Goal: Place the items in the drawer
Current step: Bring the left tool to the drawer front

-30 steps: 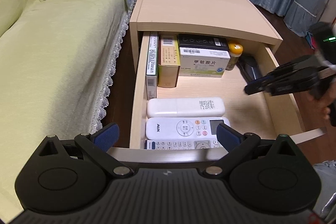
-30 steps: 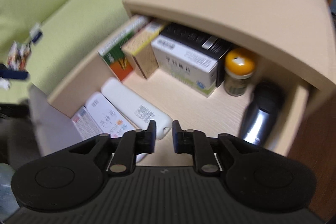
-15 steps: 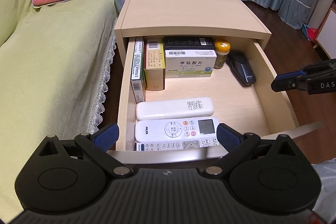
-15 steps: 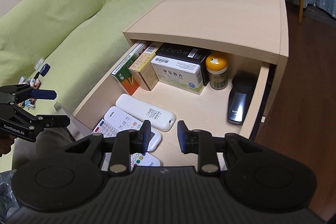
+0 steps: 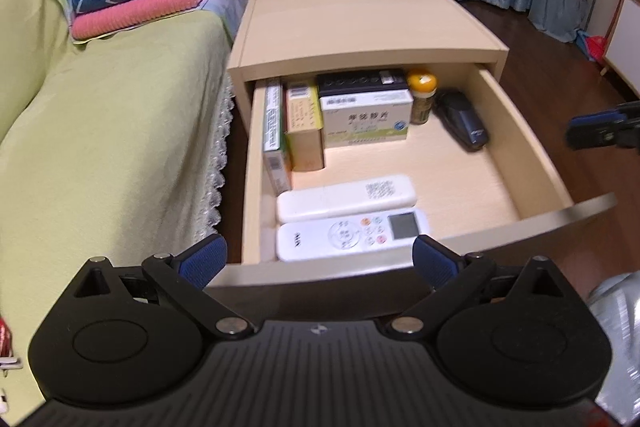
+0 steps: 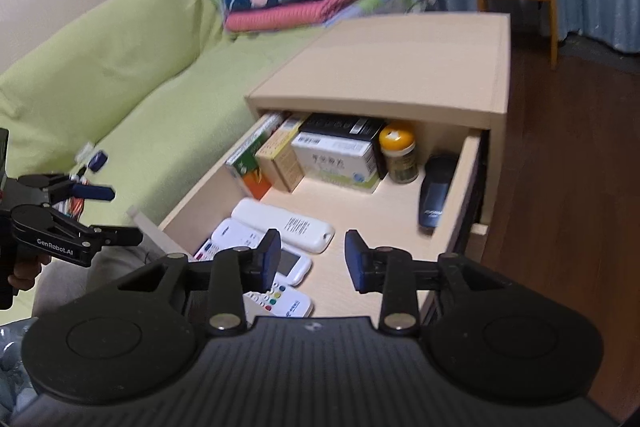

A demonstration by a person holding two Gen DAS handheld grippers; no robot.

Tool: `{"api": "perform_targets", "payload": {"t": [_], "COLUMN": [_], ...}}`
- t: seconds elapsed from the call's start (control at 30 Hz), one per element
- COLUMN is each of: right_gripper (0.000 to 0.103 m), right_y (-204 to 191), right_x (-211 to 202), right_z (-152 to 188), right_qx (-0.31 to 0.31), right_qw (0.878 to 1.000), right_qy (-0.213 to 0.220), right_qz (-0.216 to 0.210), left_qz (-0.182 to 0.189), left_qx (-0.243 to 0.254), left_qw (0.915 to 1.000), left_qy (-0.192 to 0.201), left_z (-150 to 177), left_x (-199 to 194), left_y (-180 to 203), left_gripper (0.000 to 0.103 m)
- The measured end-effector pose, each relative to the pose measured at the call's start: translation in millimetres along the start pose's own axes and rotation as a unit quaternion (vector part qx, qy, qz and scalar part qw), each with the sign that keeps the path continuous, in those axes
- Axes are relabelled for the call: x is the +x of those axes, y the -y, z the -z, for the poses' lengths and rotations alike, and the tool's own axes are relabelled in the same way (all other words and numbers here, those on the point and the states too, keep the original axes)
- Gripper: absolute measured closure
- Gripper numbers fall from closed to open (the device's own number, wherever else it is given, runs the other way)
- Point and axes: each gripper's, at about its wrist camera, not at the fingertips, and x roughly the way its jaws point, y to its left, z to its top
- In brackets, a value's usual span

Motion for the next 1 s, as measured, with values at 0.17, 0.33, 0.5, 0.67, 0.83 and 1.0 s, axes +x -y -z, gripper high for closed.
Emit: {"api": "perform_targets", "payload": {"t": [0.17,0.33,0.5,0.67,0.83,1.0], "right_gripper": [0.062,0.028,0.020,0.020,0.023,0.030], "right_y": [-1,0,9,17,23,29], "right_x": [-11,-18,-29,-34,-29,-17], "right_z": [19,25,30,44,58,66], "right_qx": [-0.018,-0.025,-0.013,-0.022,-0.047,-0.053], "right_qw": [1.000,0.999,0.998,0.997,0.994,0.991], "right_qy": [0.016,0.005,-0.004,-0.025,-0.051,-0.073], "right_qz": [0.017,0.040,0.055,0.068,0.084,0.097], "left_qz": [-0.010,-0.033,-0.067,-0.062,-0.050,-0.022], "left_qx": [-0.004,-0.014,0.012,0.032,0.020,0.015], "left_qw": [0.9999,0.9993,0.9977,0.9973,0.9983,0.9995], "left_qy": [-0.008,0.008,-0.004,-0.021,-0.024,-0.016], "left_z": [11,21,29,39,46,50], "left_x": [1,-2,2,8,18,25], "left_y": [-6,-12,-17,-28,-43,-51], "left_gripper": [0.003,0.003,0.003,0.003,0.003,0.003]}}
